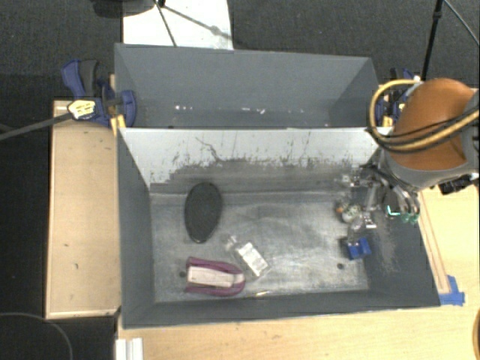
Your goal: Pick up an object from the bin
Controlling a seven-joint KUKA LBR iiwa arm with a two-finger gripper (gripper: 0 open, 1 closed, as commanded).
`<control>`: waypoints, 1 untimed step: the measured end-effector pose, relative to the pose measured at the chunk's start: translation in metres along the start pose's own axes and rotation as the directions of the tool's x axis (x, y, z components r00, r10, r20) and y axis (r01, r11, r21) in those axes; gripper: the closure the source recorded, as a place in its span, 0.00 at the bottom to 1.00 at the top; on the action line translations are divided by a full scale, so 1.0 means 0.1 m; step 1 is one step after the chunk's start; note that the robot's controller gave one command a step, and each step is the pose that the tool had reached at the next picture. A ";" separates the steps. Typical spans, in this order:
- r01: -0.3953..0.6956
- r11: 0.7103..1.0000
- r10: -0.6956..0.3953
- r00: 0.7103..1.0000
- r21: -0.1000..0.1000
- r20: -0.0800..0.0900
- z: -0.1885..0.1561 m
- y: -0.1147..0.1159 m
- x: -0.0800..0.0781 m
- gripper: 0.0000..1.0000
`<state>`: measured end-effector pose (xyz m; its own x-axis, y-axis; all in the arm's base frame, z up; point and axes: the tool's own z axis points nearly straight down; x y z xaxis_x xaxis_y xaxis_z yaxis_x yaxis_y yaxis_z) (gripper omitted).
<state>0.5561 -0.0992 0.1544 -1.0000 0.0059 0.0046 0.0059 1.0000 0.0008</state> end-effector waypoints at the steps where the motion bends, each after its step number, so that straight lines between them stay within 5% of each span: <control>1: 0.153 0.988 -0.153 0.988 0.000 0.006 0.85 -0.50 0.14 0.00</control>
Offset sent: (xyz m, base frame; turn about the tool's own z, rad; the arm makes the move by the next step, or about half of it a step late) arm -0.0153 -0.0499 -0.0844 -0.1551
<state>0.5415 -0.1494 0.0699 -0.9892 -0.1467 -0.0020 -0.1467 0.9892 0.0011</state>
